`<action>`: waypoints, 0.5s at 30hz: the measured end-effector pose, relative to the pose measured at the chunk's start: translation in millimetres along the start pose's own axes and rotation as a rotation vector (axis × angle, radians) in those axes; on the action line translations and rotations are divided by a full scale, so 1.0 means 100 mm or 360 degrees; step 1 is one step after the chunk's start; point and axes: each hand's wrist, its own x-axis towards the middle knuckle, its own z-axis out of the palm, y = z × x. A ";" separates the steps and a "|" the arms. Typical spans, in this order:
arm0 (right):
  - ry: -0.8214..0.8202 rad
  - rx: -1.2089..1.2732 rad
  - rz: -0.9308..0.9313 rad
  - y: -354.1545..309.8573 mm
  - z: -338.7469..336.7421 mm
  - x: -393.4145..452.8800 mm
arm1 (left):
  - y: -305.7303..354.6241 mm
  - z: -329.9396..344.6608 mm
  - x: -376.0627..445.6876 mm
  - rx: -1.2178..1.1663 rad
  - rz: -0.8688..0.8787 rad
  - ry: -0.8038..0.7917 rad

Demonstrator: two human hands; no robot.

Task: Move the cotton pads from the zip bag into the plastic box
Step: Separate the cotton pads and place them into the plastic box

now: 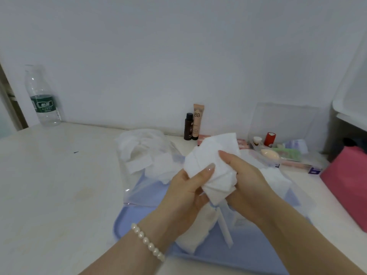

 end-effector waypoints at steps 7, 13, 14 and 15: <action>0.0241 -0.1115 -0.0829 0.11 0.05 -0.02 | -0.05 -0.01 -0.01 -0.0190 -0.0171 -0.0084; 0.0364 -0.0913 -0.0965 -0.14 -0.07 -0.04 | -0.01 -0.02 -0.02 -0.0103 -0.0040 -0.0147; 0.0316 -0.0853 -0.0918 -0.17 -0.09 -0.05 | 0.00 -0.02 -0.02 -0.0086 -0.0028 -0.0162; 0.0267 -0.0798 -0.0866 -0.20 -0.10 -0.05 | 0.01 -0.02 -0.03 -0.0073 -0.0016 -0.0175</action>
